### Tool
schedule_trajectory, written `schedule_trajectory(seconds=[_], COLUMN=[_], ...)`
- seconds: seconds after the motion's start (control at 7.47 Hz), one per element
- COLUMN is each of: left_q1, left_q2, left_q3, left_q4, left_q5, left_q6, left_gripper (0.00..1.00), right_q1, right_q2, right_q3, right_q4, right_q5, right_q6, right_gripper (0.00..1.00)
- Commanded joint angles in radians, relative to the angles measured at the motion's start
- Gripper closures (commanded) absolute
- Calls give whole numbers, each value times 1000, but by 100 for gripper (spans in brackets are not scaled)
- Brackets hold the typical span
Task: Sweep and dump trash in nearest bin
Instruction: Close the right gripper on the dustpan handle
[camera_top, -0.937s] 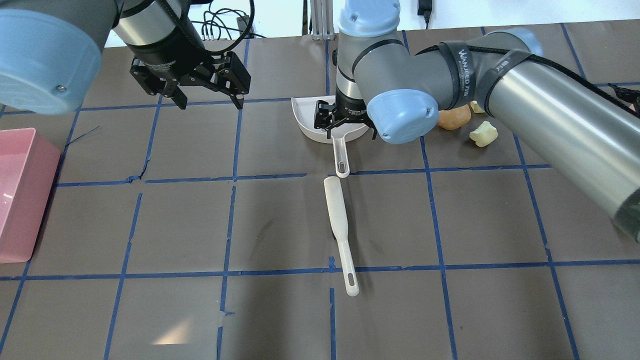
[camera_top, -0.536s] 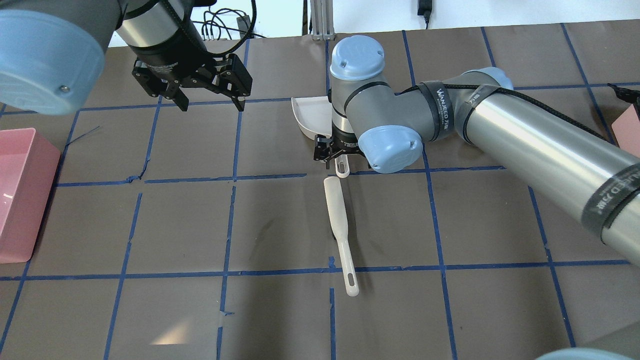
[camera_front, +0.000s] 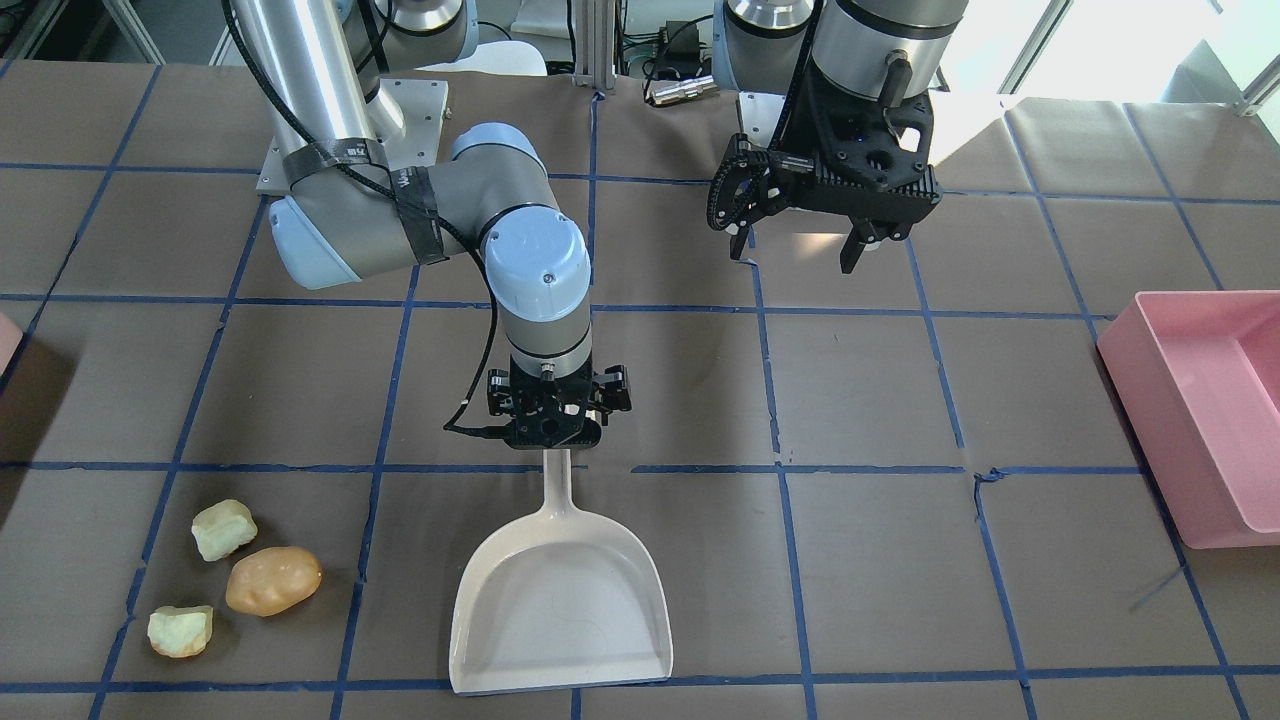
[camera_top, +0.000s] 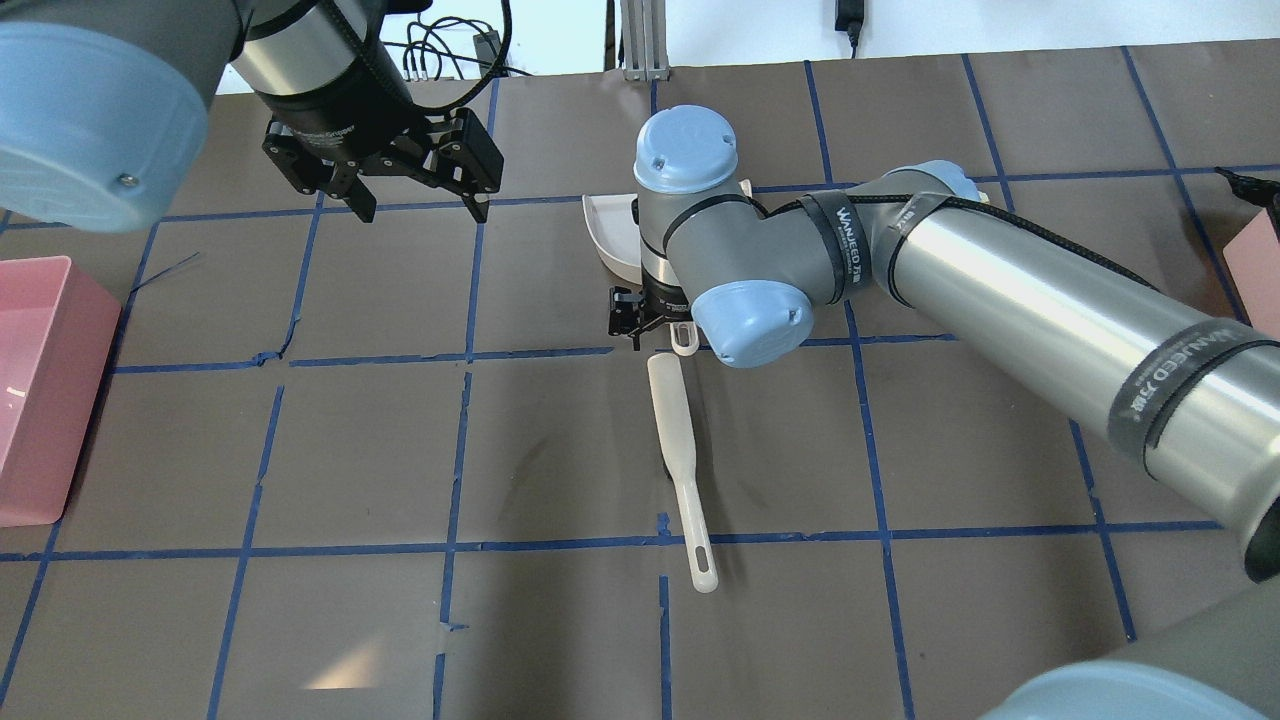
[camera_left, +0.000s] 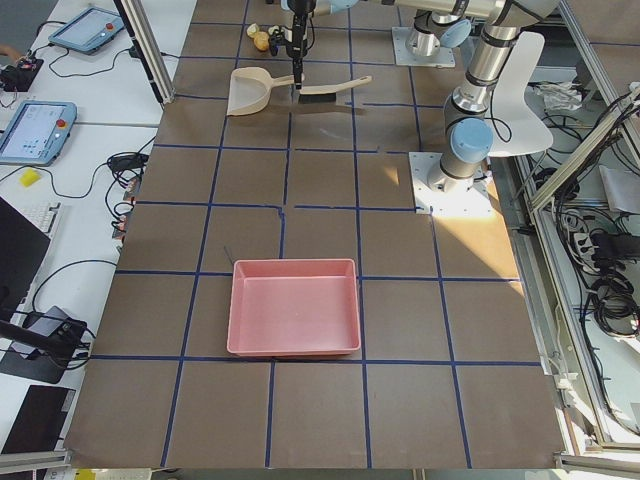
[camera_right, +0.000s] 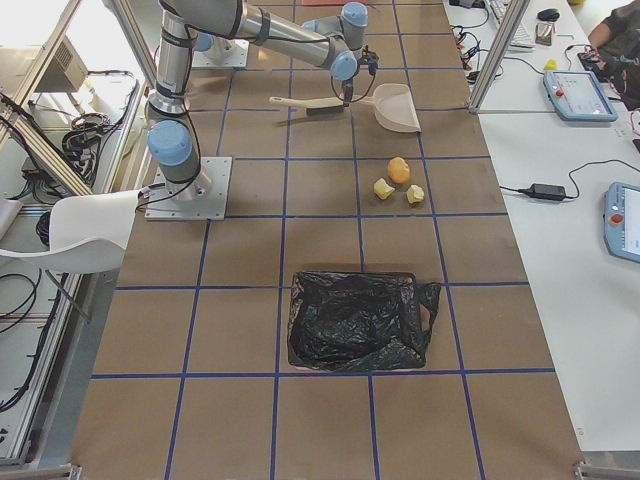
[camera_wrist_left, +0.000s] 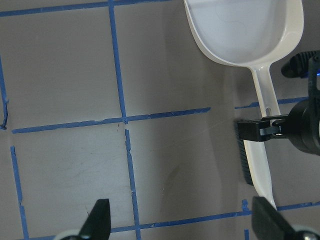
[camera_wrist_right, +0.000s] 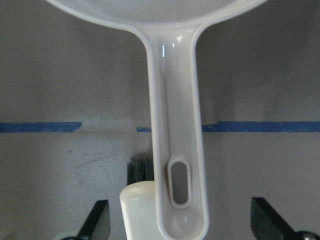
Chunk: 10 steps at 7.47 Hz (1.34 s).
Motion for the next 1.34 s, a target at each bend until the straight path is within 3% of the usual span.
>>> schedule_trajectory(seconds=[0.0,0.4,0.8,0.94,1.07,1.21], left_q1=[0,1,1,1,1,1], left_q2=[0,-1,-1,-1,-1,-1], left_q3=[-1,-1,-1,-1,-1,-1], left_q4=[4,7,7,7,7,7], left_q5=[0,0,0,-2,-2,0], left_q6=[0,0,0,0,0,0], left_gripper=[0,0,0,0,0,0], right_q1=[-5,-14,-14,-14,-16,-17], right_q2=[16,17,28,31,31,30], right_q3=[-2,-2,-1,-1,-2,-2], right_q4=[-68,-80,-82,-82,-81,-81], right_q5=[1,-2,-2,-1,-1,-2], right_q6=[-6,-35,-35,-34,-34,-34], right_gripper=[0,0,16,28,49,61])
